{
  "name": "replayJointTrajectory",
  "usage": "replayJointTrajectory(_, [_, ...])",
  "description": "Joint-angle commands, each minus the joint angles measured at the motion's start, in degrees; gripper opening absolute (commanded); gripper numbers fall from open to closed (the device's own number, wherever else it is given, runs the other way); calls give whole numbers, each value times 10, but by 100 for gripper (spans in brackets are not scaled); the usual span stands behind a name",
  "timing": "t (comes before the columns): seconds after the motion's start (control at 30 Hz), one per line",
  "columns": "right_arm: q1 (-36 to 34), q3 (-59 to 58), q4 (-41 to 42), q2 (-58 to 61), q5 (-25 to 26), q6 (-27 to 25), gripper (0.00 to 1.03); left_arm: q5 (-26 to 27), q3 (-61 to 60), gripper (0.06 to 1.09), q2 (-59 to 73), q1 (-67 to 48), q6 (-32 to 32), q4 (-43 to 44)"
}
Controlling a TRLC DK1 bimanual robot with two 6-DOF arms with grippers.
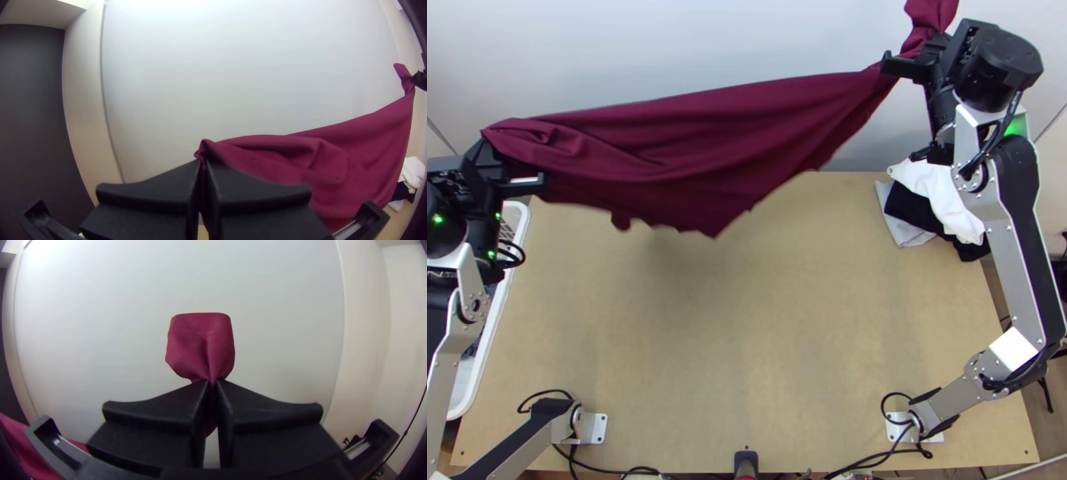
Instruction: Fold the t-shirt
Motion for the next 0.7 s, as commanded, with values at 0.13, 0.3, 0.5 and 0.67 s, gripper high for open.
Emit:
replayJointTrajectory(0.13, [15,-88,1,-38,1,15,3,8,-127,50,-61,-45,49,30])
replayJointTrajectory(0.3, [50,-179,1,-86,-10,16,3,8,-234,69,-146,-142,124,30])
replayJointTrajectory(0.5, [88,-310,1,-154,-25,16,3,4,-338,69,-223,-196,221,55])
replayJointTrajectory(0.67, [86,-356,1,-191,-36,21,3,-7,-358,69,-223,-189,235,61])
